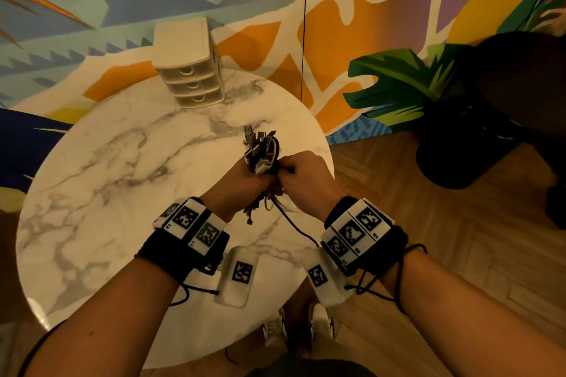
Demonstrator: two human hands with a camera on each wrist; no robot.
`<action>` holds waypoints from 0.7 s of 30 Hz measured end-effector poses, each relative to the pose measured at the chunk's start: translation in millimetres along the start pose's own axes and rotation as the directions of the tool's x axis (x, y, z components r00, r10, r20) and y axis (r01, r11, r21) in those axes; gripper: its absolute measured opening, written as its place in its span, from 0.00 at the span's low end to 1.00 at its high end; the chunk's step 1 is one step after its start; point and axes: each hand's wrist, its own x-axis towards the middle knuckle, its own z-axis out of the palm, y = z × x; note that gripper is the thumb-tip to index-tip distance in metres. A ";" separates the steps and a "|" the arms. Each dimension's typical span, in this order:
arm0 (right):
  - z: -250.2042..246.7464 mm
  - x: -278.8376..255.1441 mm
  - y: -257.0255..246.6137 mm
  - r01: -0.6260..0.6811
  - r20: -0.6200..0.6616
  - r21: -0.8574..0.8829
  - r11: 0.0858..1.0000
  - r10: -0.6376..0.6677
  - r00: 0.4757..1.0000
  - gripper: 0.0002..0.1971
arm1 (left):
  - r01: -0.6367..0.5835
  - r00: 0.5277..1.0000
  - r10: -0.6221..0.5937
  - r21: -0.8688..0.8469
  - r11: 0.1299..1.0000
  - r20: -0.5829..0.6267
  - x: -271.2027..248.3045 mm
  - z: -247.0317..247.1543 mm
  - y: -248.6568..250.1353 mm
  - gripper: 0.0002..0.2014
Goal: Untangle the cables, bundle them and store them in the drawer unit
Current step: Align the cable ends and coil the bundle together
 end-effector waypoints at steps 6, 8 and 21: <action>-5.1 2.0 -2.0 0.077 -0.011 0.078 0.994 -0.076 0.997 0.17 | -0.016 0.999 0.009 -0.225 0.974 -0.031 -3.3 -12.2 1.4 0.18; -7.6 6.1 3.9 0.025 -0.040 0.206 0.978 -0.017 0.999 0.17 | -0.019 0.998 0.003 -0.264 0.964 -0.061 -4.2 -18.6 -0.9 0.13; 33.8 -8.8 0.5 -0.318 0.280 0.844 0.433 0.151 0.948 0.27 | -0.079 0.982 0.181 -0.769 0.634 0.048 -12.4 -23.0 15.7 0.06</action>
